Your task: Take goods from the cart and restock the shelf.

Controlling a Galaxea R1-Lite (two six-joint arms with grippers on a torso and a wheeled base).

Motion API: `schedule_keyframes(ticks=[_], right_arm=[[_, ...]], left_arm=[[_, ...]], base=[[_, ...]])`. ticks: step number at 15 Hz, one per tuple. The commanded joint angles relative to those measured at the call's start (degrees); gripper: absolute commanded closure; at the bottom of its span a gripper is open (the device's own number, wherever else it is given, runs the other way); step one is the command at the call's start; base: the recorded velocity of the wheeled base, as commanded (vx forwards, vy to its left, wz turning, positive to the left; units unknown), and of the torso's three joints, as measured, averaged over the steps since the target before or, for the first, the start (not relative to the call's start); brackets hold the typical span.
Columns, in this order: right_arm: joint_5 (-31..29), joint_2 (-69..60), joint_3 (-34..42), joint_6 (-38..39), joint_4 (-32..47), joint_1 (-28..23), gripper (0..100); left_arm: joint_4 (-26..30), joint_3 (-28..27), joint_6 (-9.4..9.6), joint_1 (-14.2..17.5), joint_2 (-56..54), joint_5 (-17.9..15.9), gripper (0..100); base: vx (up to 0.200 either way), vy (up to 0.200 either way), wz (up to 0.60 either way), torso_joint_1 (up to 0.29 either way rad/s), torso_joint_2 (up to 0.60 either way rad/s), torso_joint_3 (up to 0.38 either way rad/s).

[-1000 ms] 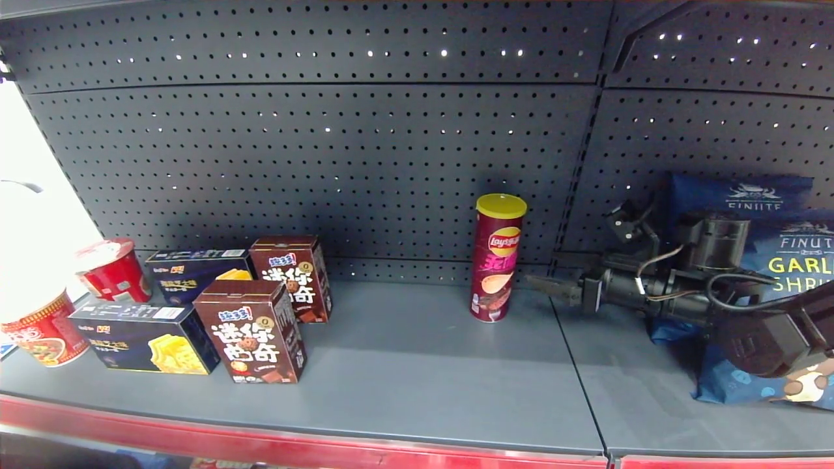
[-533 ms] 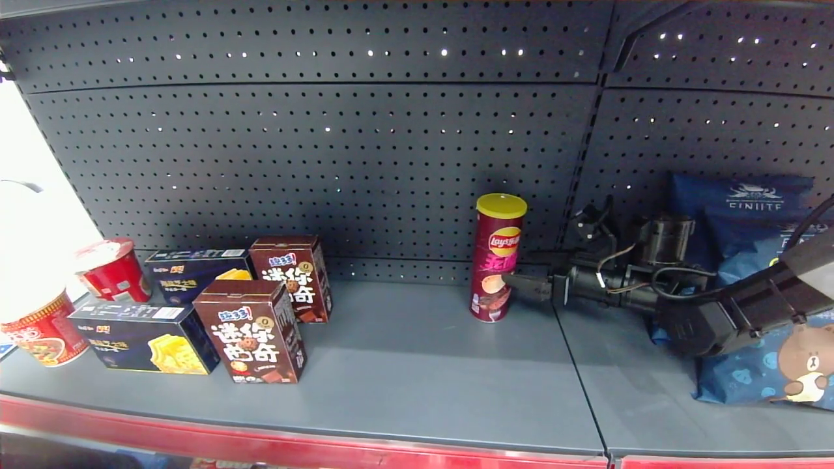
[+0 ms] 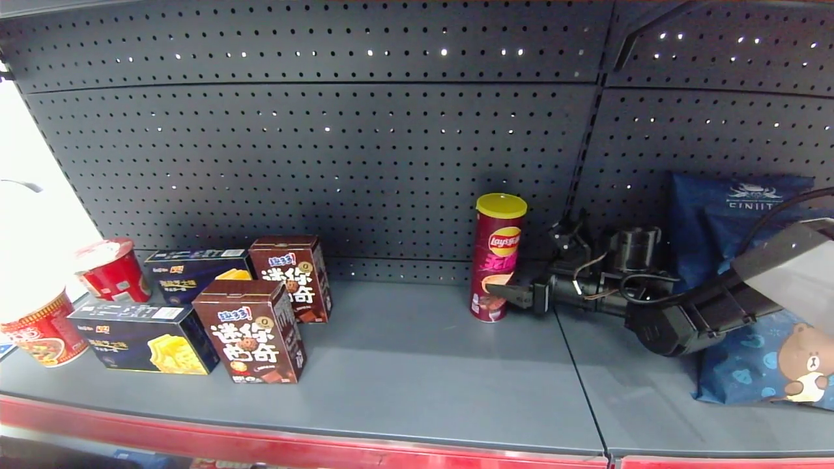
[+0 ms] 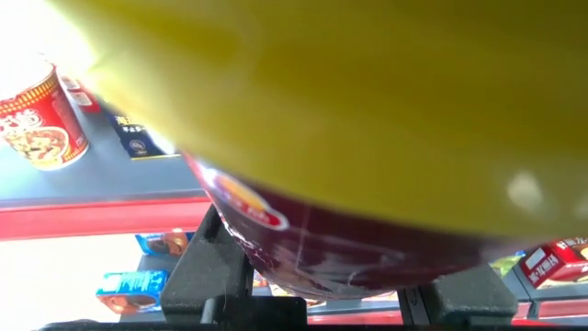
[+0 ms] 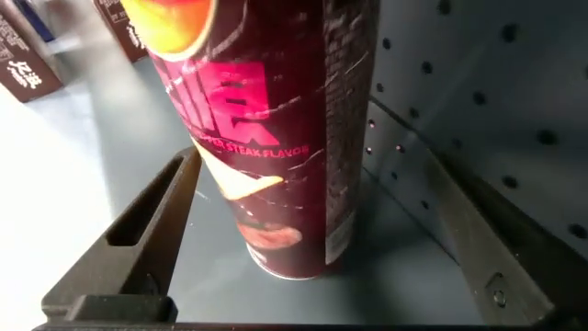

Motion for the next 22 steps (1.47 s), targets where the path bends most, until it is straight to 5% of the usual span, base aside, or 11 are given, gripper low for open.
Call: schedule_keyframes(ticks=[1,9,10,16,22], right_arm=[[0.0,1.0,-0.5,0.0,0.0,0.5,0],[0.0,5.8,-2.9,-0.7,-3.3,1.9,0],[0.0,6.0,-2.8,-0.7,-3.5,2.0,100],[-0.9,0.5,-0.2,-0.7,-3.0,2.8,100],[-4.7,-14.1,17.5,-0.1,-4.7,3.4,100]], left_arm=[[0.0,0.2,0.02,0.1,-0.3,0.0,100],[0.0,1.1,-0.07,0.3,-1.3,0.1,100],[0.0,1.1,-0.07,0.3,-1.3,0.1,100],[0.0,1.5,-0.07,0.3,-1.5,0.1,100],[1.6,3.1,-0.42,0.2,-3.7,0.1,100]], base=[[0.000,0.000,0.00,0.000,0.00,0.000],[0.000,0.000,0.00,0.000,0.00,0.000],[0.000,0.000,0.00,0.000,0.00,0.000],[0.000,0.000,0.00,0.000,0.00,0.000],[0.000,0.000,0.00,0.000,0.00,0.000]])
